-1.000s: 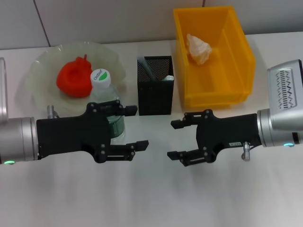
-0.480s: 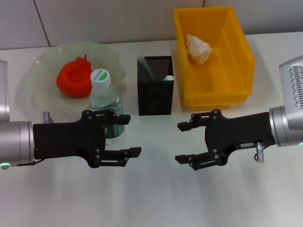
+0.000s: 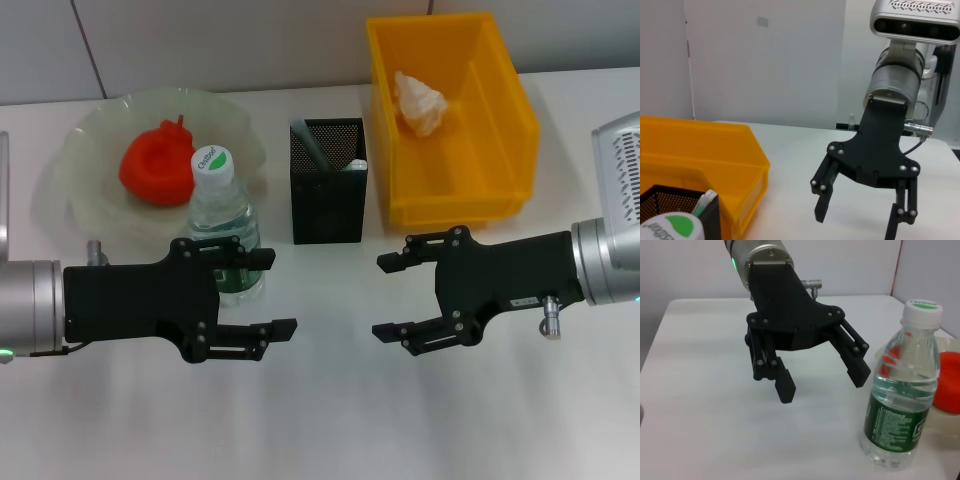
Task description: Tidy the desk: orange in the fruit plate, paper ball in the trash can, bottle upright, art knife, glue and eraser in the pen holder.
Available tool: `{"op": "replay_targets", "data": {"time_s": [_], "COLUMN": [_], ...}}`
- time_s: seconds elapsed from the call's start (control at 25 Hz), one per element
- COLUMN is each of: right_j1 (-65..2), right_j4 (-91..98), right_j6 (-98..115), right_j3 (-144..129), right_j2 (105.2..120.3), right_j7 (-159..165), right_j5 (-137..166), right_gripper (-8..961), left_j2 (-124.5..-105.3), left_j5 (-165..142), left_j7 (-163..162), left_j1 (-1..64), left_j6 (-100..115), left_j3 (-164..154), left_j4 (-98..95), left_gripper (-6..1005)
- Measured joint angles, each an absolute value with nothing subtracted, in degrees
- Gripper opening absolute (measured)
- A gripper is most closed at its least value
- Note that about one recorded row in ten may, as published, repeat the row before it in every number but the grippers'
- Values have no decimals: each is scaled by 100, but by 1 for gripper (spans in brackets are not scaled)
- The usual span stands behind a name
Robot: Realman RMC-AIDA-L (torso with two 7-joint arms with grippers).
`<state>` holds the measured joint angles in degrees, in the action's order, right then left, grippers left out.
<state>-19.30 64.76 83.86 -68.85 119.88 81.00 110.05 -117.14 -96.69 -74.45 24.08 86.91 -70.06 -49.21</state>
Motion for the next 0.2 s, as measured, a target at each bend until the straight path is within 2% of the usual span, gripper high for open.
{"op": "replay_targets", "data": {"time_s": [0.2], "right_j1": [-1935], "right_j4": [6460], "right_j6": [8365], "right_j3": [-6914], "right_j2": [11988], "right_j7": [8103], "right_j5": [11006], "right_gripper": [766], "left_j2": [-11707], "left_j5": [-9668], "left_j7": [-7445], "left_j1": [2408], "left_j6": [8702], "left_j3": [-6997], "left_j4": [-4922], "left_gripper": [799]}}
